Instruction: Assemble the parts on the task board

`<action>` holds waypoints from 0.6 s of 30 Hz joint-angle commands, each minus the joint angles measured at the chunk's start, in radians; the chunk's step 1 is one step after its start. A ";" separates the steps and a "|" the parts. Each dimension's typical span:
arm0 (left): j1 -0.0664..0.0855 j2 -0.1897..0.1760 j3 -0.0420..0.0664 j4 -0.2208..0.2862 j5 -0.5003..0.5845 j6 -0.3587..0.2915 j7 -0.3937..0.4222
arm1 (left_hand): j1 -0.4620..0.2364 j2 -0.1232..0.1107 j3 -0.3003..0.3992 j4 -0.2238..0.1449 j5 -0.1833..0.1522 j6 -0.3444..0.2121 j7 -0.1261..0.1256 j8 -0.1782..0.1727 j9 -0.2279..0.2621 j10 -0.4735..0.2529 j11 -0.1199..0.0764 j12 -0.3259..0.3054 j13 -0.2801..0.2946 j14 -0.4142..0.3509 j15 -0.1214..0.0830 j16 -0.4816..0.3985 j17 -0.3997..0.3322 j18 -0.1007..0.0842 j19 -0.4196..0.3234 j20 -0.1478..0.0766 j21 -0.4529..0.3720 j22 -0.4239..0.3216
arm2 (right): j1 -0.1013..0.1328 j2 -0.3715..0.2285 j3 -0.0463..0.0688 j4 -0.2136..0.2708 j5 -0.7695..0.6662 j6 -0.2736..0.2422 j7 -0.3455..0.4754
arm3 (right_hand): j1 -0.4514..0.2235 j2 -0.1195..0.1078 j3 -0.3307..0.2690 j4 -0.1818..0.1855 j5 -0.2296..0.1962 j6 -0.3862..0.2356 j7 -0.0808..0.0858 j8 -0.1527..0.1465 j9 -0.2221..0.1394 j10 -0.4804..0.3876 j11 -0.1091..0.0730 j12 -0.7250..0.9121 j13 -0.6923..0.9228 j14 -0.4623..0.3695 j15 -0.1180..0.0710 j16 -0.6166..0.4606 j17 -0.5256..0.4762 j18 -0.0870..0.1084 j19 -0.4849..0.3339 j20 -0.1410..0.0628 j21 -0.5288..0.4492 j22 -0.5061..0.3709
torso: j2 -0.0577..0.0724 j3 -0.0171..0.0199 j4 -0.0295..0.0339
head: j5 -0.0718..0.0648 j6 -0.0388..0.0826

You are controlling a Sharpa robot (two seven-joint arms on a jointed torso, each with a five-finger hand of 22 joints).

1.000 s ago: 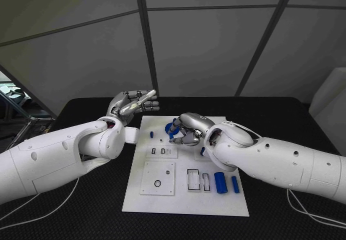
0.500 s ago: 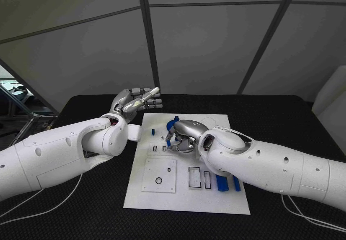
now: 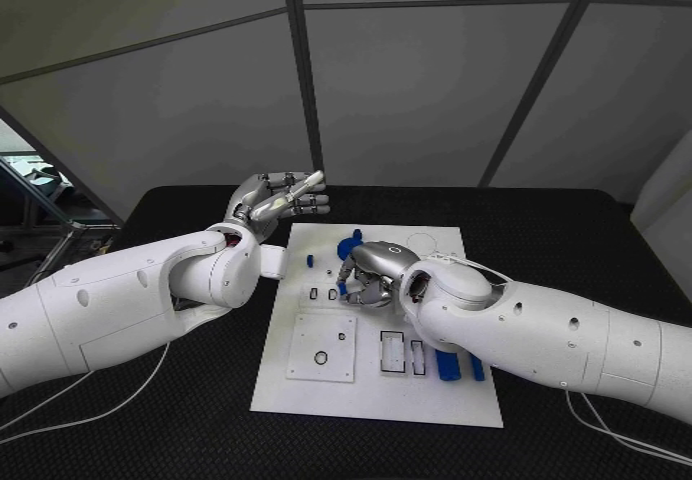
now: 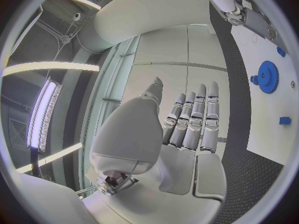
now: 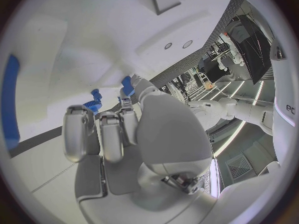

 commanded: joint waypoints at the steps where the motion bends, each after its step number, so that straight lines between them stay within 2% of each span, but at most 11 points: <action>1: 0.002 -0.001 0.001 0.003 -0.001 0.004 0.002 | 0.001 0.009 -0.001 -0.007 -0.004 -0.005 0.031 -0.006 0.000 -0.003 0.000 -0.004 -0.001 -0.001 0.006 -0.005 0.001 -0.016 -0.006 -0.001 0.005 0.001 | 0.000 0.001 -0.001 0.003 -0.018 0.032 -0.005 | -0.010 -0.003 0.005 0.001 0.004 0.002 0.000 -0.001 0.014 -0.005 -0.002 -0.003 0.066 0.106 -0.005 0.005 0.263 -0.017 0.002 -0.006 0.003 0.063 | 0.000 0.0004 -0.0009 | 0.000 -0.001; 4: 0.002 -0.002 0.001 0.003 -0.001 0.003 0.002 | 0.001 0.009 -0.001 -0.007 -0.004 -0.005 0.031 -0.006 0.000 -0.003 0.000 -0.004 -0.001 -0.001 0.006 -0.005 0.001 -0.016 -0.006 -0.001 0.005 0.001 | -0.001 0.003 -0.001 0.003 -0.021 0.036 -0.008 | -0.014 -0.005 0.005 0.002 0.004 0.001 0.000 -0.001 0.014 -0.006 -0.002 -0.005 0.065 0.105 -0.004 0.004 0.261 -0.017 0.002 -0.006 0.003 0.062 | 0.000 0.0004 -0.0016 | 0.000 -0.002; 9: 0.002 -0.002 0.001 0.003 -0.001 0.004 0.002 | 0.001 0.009 -0.001 -0.007 -0.004 -0.005 0.031 -0.006 0.000 -0.003 0.000 -0.004 -0.001 -0.001 0.006 -0.005 0.001 -0.016 -0.006 -0.001 0.005 0.001 | -0.001 0.005 -0.001 -0.001 -0.024 0.037 -0.012 | -0.016 -0.006 0.004 0.002 0.004 0.000 0.000 -0.002 0.015 -0.006 -0.001 -0.005 0.064 0.105 -0.004 0.004 0.261 -0.017 0.002 -0.005 0.002 0.062 | -0.001 0.0003 0.0009 | -0.003 -0.004; 18: 0.002 -0.002 0.001 0.002 -0.001 0.004 0.001 | 0.002 0.010 -0.001 -0.008 -0.004 -0.005 0.031 -0.006 0.000 -0.003 0.000 -0.004 -0.001 -0.001 0.006 -0.005 0.001 -0.016 -0.007 -0.001 0.006 0.002 | -0.001 0.008 -0.001 -0.005 -0.025 0.047 -0.013 | -0.018 -0.007 0.004 0.003 0.004 0.000 0.001 -0.002 0.015 -0.007 -0.001 -0.006 0.064 0.105 -0.004 0.003 0.259 -0.017 0.002 -0.005 0.003 0.062 | 0.000 0.0003 -0.0006 | 0.000 -0.005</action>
